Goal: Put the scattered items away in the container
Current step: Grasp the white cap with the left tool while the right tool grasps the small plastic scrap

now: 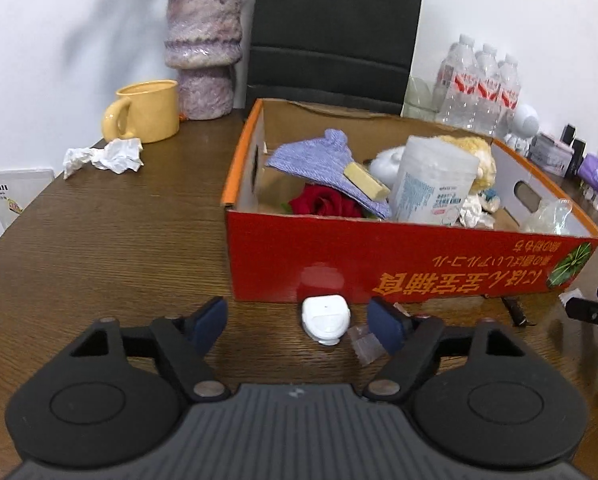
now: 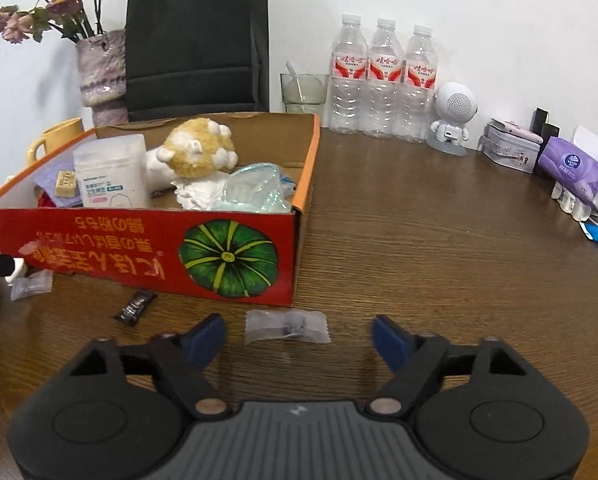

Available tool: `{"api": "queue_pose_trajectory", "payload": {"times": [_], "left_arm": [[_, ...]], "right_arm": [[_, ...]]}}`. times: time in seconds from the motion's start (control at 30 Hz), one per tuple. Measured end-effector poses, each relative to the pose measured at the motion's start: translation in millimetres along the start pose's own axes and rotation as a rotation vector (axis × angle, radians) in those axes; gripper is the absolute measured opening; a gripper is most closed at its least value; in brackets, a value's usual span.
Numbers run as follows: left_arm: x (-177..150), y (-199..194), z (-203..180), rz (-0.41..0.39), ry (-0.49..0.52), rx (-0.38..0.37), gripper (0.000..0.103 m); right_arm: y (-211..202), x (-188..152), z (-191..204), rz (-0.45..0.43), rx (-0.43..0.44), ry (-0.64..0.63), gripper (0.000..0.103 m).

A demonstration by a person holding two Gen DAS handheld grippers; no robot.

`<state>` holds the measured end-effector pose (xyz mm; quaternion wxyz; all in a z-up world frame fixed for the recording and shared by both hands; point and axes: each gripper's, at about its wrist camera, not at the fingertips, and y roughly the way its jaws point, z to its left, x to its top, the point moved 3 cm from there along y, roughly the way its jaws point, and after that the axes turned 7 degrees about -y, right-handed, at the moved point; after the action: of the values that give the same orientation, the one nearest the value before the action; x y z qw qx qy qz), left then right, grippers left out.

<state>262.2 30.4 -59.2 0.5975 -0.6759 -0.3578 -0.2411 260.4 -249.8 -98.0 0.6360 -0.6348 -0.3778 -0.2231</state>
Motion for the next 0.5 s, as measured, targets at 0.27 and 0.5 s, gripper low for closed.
{"api": "queue_pose_trajectory", "payload": {"times": [0.27,0.5], "left_arm": [[-4.1,6.8,-10.6,0.007,0.003,0.017,0.043],[-5.7,4.0,-10.0,0.001,-0.021,-0.014,0.028]], "right_arm": [[4.5,-0.4,-0.4,0.001,0.013,0.007,0.063],[0.4,-1.0,3.4,-0.019,0.039,-0.007,0.034]]}}
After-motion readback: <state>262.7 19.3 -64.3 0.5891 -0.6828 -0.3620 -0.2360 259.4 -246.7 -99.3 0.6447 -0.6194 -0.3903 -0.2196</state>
